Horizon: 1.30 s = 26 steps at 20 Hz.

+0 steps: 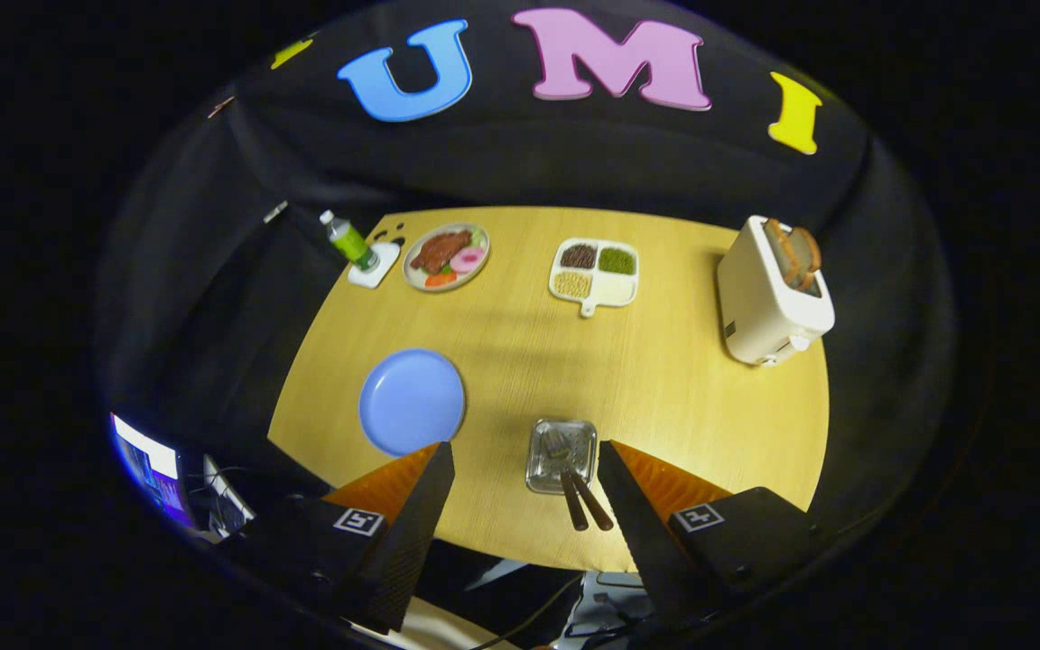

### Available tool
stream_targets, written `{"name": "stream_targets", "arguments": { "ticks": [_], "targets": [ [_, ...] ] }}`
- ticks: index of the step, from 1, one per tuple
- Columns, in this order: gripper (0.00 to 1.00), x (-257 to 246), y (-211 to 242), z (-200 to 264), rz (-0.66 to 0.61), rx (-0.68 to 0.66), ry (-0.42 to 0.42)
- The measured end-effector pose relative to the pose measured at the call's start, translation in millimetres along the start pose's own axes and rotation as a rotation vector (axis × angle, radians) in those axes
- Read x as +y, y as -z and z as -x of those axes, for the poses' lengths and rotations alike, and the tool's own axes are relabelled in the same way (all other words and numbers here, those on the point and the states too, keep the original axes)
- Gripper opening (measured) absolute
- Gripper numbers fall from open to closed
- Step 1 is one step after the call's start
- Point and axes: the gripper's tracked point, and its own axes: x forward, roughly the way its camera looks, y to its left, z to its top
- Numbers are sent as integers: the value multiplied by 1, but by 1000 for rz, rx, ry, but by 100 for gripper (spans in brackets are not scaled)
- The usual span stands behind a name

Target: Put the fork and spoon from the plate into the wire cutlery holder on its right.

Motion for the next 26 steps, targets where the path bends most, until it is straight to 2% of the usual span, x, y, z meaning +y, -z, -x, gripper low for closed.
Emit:
{"name": "stream_targets", "arguments": {
  "ticks": [4,9,12,15,18,22,26],
  "targets": [
    [99,6,-43,38,-55,-279,34],
    [99,-19,-94,106,-32,-570,123],
    [99,-33,-107,146,-30,-719,163],
    [99,-29,-102,170,-45,-839,135],
    [99,-38,-82,174,-32,-872,131],
    [99,-47,-54,164,-15,-817,121],
    [99,-61,-41,161,-12,-819,105]
  ]
}}
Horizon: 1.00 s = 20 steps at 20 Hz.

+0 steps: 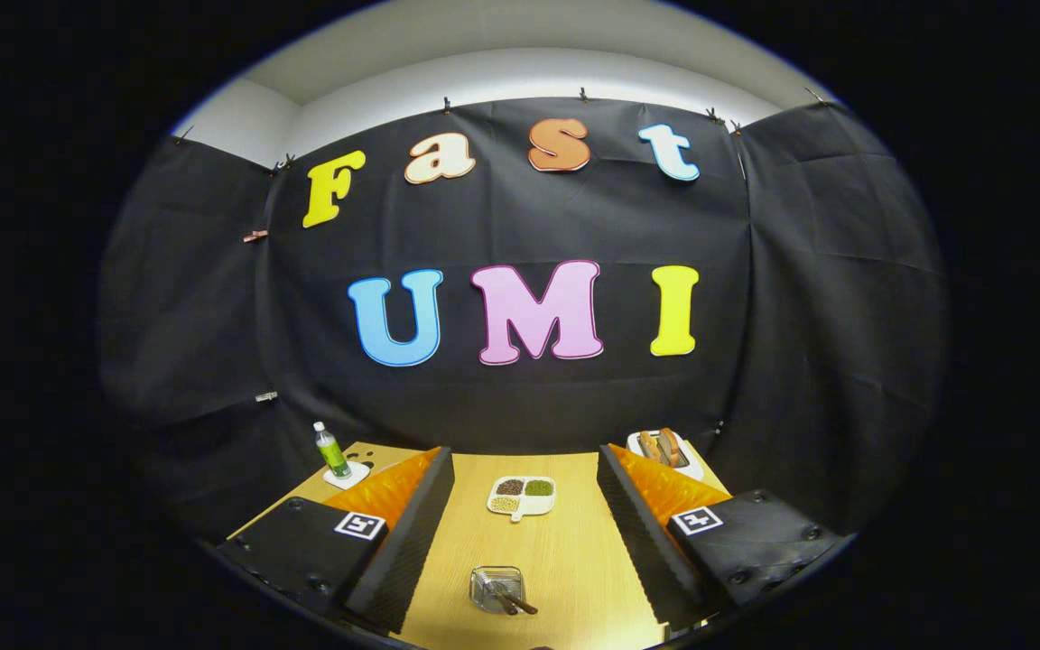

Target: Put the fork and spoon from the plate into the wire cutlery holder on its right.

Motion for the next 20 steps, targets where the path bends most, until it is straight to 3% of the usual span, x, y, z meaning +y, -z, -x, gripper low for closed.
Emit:
{"name": "stream_targets", "arguments": {
  "ticks": [20],
  "targets": [
    [99,-12,29,-7,-30,41,-38]
  ]
}}
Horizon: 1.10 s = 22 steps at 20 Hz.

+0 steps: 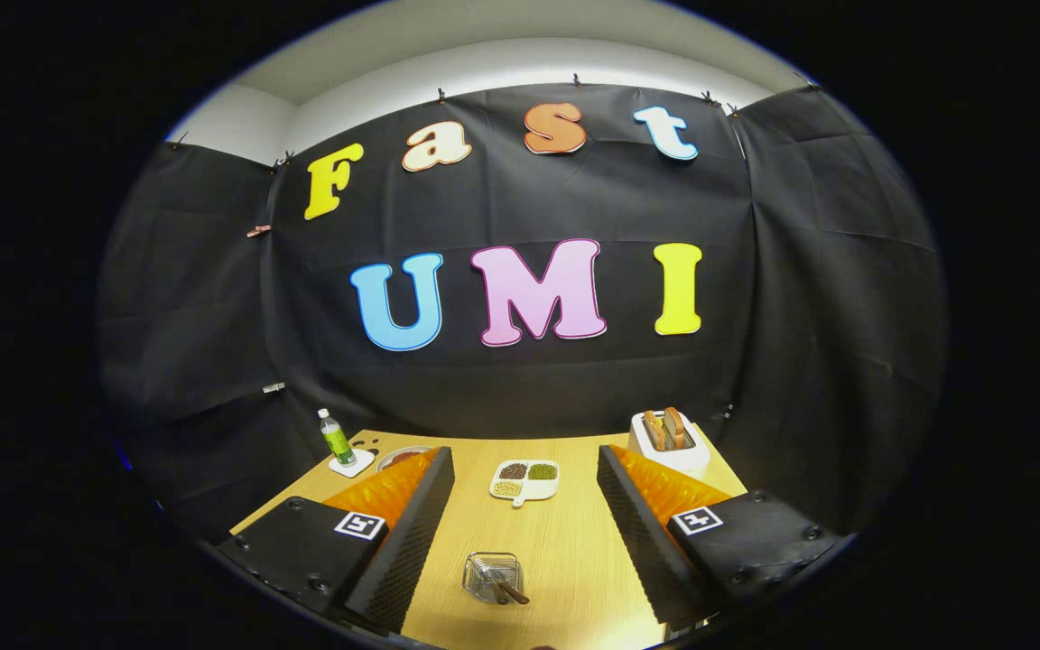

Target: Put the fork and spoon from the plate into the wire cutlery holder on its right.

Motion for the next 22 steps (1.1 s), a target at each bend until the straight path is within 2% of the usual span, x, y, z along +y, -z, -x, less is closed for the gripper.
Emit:
{"name": "stream_targets", "arguments": {
  "ticks": [11,22],
  "targets": [
    [99,1,18,-12,-6,31,-21],
    [99,18,5,-26,16,7,-81]
  ]
}}
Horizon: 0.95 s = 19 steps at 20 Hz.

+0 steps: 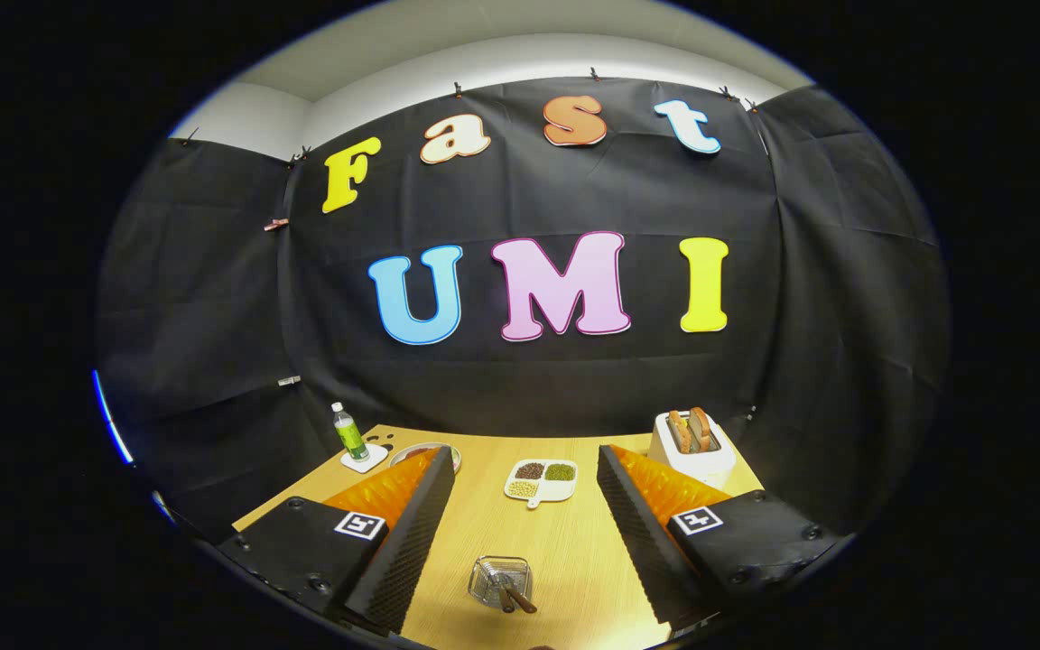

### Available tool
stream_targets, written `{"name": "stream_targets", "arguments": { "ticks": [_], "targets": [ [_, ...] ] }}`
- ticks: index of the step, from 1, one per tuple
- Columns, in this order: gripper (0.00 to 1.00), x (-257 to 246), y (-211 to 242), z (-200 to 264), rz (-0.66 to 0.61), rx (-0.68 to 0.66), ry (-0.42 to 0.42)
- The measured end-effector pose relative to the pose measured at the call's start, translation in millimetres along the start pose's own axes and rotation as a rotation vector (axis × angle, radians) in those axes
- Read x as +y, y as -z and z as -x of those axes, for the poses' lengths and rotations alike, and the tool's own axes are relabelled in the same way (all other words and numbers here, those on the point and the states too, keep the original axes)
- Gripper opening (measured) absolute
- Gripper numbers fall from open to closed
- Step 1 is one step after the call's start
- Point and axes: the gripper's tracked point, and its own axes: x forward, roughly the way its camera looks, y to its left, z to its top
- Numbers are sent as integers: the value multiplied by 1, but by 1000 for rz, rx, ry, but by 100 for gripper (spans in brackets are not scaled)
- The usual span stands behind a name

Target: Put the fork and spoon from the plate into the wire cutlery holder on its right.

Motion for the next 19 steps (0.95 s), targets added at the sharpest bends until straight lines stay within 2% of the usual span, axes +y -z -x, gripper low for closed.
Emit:
{"name": "stream_targets", "arguments": {
  "ticks": [11,19],
  "targets": [
    [99,38,-10,-8,-7,-26,-66],
    [99,38,-28,-12,27,-85,-23]
  ]
}}
